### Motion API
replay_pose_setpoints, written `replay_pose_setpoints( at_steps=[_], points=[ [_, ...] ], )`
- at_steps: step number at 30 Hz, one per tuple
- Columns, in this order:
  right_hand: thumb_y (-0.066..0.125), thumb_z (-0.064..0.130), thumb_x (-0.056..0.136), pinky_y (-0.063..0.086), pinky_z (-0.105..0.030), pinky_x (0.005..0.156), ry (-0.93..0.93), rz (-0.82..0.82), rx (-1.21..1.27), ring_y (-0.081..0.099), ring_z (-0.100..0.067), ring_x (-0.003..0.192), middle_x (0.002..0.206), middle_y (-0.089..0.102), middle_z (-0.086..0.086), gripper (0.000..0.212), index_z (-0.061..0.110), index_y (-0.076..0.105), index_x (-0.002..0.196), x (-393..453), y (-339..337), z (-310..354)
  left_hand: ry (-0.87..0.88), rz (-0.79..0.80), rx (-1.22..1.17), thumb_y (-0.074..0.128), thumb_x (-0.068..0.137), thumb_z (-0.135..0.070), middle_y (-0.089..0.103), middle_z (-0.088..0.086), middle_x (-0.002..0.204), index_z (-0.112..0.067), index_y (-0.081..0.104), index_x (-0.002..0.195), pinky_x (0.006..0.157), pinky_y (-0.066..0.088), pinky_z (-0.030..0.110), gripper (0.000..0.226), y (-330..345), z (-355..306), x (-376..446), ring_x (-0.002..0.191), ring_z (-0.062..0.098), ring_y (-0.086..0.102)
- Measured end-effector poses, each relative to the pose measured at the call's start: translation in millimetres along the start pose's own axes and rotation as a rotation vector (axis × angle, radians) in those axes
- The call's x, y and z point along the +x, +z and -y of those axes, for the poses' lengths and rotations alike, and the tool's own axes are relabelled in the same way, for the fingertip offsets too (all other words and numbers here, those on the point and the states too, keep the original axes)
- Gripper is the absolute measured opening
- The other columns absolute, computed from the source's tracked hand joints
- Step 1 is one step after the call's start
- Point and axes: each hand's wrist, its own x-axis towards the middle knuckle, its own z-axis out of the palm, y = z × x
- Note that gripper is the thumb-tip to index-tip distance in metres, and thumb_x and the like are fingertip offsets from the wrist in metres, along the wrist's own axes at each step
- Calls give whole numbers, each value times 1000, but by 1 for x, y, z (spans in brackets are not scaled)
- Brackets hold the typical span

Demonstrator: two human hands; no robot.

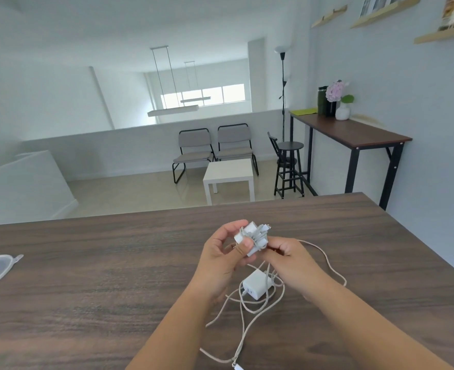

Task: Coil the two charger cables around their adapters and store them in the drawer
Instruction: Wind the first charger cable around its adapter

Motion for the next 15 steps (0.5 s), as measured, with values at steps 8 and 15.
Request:
replay_pose_setpoints(
  at_steps=[8,15],
  points=[
    [55,21,88,34,-25,54,-21,-6,-194,39,-9,50,53,46,8,22,32,73,95,-4,-4,-1,47,-115,-26,72,74,-14,69,1,103,-9,64,104,70,58,28,31,3,13,3,88,16,70],
    [53,14,83,42,-20,61,97,-79,-303,52,-2,58,77,70,4,35,31,71,108,-4,-7,-9,90,-186,203,79,78,-14,70,3,113,-26,69,108,82,59,43,34,-5,18,9,97,28,68]
  ],
)
